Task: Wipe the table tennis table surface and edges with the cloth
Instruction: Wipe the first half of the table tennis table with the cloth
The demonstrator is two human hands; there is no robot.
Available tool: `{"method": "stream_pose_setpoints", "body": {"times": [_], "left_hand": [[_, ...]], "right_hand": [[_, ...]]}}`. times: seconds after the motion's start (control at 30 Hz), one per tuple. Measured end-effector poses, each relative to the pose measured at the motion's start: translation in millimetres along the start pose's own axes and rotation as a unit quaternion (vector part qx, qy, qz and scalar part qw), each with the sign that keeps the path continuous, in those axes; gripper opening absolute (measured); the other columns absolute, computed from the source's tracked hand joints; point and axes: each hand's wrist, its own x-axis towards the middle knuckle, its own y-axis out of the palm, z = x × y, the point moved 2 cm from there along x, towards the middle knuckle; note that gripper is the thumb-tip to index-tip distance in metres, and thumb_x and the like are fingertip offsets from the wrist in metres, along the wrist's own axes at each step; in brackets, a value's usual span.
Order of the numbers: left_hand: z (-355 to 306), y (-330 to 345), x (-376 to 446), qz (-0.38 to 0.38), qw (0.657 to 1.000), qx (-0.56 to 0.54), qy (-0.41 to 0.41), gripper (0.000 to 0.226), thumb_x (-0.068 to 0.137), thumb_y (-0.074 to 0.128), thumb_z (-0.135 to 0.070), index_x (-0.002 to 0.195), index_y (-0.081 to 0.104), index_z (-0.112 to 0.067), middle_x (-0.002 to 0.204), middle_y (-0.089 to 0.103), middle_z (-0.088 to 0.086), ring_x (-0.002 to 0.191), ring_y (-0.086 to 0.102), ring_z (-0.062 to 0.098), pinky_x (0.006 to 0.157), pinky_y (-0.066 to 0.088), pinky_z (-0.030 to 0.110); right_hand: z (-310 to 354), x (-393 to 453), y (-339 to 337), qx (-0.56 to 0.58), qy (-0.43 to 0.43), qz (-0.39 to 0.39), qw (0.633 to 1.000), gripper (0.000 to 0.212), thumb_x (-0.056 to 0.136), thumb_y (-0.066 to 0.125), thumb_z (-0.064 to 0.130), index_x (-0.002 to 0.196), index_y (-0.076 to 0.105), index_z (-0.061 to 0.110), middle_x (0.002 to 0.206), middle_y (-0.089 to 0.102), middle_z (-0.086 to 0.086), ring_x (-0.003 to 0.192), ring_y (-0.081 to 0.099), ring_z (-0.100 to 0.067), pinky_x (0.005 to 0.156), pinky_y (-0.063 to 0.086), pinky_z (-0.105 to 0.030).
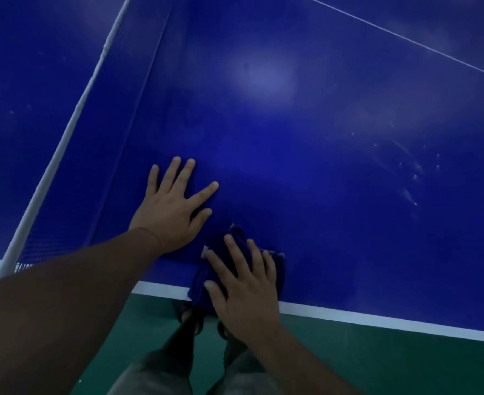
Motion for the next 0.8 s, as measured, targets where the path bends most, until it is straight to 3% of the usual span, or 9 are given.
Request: {"method": "stream_pose_setpoints", "body": {"times": [0.1,0.27,0.37,0.5,0.6,0.7,0.8], "left_hand": [[0,0,0,-0.004,1.000,-0.005,0.001,0.063,0.096,0.006,-0.068,0.156,0.011,-0.048,0.169,-0.002,0.013,0.154,-0.010,0.035,0.121,-0.007,0.061],[-2,-1,1,0.002,1.000,0.003,0.024,0.064,0.095,0.004,-0.071,0.156,0.011,-0.049,0.169,-0.001,0.008,0.155,-0.008,0.032,0.119,-0.006,0.065],[-3,-2,2,-0.002,1.000,0.000,0.018,0.064,0.096,0.003,-0.070,0.156,0.012,-0.049,0.169,0.000,0.007,0.155,-0.008,0.031,0.119,-0.006,0.065],[-2,0,2,0.010,1.000,-0.002,0.013,0.065,0.095,-0.001,-0.071,0.156,0.008,-0.050,0.169,-0.003,0.006,0.154,-0.011,0.031,0.119,-0.009,0.065],[0,2,4,0.021,1.000,0.005,0.008,0.065,0.092,-0.007,-0.073,0.154,-0.002,-0.053,0.169,-0.010,0.004,0.153,-0.018,0.029,0.118,-0.013,0.064],[-1,2,5,0.021,1.000,0.002,0.008,0.064,0.092,-0.006,-0.073,0.153,-0.003,-0.054,0.169,-0.010,0.003,0.153,-0.019,0.028,0.117,-0.017,0.063],[-3,1,5,0.016,1.000,-0.001,0.007,0.063,0.094,-0.002,-0.072,0.154,0.001,-0.053,0.169,-0.006,0.005,0.154,-0.016,0.029,0.117,-0.016,0.063]], "right_hand": [[-28,23,-14,-0.025,0.022,-0.005,0.999,0.052,0.100,0.035,0.062,0.150,0.032,0.049,0.164,0.024,0.009,0.147,0.028,-0.032,0.115,0.024,-0.056],[-25,50,-16,-0.007,0.150,-0.034,0.988,0.053,0.101,0.030,0.060,0.152,0.033,0.046,0.165,0.024,0.004,0.147,0.023,-0.036,0.114,0.021,-0.058],[-11,14,-2,-0.014,0.089,-0.028,0.996,0.055,0.101,0.030,0.060,0.154,0.028,0.046,0.165,0.022,0.006,0.147,0.025,-0.035,0.114,0.020,-0.055],[-60,-9,-12,-0.028,0.038,-0.011,0.999,0.053,0.101,0.029,0.061,0.153,0.026,0.049,0.164,0.025,0.009,0.145,0.031,-0.033,0.110,0.030,-0.055],[-104,23,-29,-0.045,0.136,0.003,0.990,0.052,0.100,0.024,0.062,0.150,0.030,0.050,0.164,0.023,0.007,0.144,0.028,-0.035,0.110,0.028,-0.058],[-108,65,-31,0.008,0.264,-0.022,0.964,0.053,0.100,0.021,0.060,0.151,0.029,0.048,0.167,0.013,0.005,0.145,0.021,-0.038,0.114,0.019,-0.061],[-75,65,-22,-0.001,0.235,-0.027,0.972,0.055,0.100,0.023,0.058,0.153,0.029,0.046,0.166,0.018,0.003,0.145,0.021,-0.039,0.113,0.019,-0.061]]}}
